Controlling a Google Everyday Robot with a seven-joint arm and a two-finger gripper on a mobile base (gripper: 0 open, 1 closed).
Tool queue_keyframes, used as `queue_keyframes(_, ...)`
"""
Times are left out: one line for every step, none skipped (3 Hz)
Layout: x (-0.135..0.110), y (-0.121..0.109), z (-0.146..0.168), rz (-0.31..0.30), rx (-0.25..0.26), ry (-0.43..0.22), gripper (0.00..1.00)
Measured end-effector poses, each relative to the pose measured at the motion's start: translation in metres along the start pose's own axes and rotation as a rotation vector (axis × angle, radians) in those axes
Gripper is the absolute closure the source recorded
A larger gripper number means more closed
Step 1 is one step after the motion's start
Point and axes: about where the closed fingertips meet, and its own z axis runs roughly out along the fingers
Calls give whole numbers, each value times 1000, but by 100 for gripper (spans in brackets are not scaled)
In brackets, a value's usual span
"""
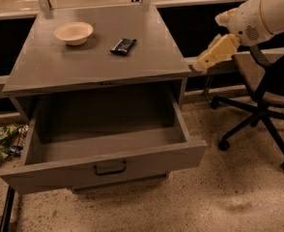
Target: Place rxbar blueberry into top drawer
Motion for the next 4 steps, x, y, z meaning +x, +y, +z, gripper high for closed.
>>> queue_keyframes(-1,-5,4,7,2,-14,0)
queue_keyframes(-4,-7,9,5,1,-24,0)
queue_keyframes(-35,-31,55,-16,-1,-111,0)
queue_keyframes(-62,-42,105,4,-43,-210,0)
